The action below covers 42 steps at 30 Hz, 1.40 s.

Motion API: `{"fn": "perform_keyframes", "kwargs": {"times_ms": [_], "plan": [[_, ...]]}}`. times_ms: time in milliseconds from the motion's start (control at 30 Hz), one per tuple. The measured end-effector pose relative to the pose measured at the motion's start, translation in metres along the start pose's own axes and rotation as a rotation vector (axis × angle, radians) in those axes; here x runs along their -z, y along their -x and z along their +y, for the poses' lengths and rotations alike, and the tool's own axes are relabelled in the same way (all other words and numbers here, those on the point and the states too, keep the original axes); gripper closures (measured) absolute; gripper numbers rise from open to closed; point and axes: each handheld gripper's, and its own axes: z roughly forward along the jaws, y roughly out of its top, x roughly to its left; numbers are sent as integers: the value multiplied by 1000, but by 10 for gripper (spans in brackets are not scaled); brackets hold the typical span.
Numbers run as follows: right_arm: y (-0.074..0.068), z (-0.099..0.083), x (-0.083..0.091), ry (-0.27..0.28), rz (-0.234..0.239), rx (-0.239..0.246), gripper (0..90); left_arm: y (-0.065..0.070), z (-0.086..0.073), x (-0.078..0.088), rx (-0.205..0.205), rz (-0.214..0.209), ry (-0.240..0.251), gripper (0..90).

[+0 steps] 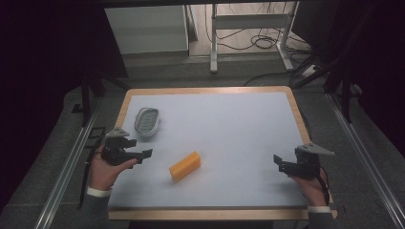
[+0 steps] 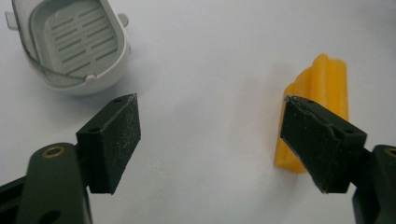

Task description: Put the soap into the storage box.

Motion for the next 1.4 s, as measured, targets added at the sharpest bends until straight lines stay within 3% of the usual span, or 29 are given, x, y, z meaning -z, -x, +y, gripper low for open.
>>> {"fn": "perform_keyframes", "kwargs": {"times_ms": [267,767,1000,1100,1400], "plan": [[-3,-1,-3,-17,7,10,95,8,10,0,-30,-7,-1,198],[-4,-2,-5,-40,18,2,95,32,20,-10,-114,-41,-63,193],[-4,-3,-6,-38,20,0,95,37,23,-12,-120,-49,-67,192],[-3,-3,-5,-35,17,-1,95,42,24,-15,-135,-30,-77,189],[-3,-3,-6,-31,8,-8,95,52,29,-24,-164,-52,-105,187]]}}
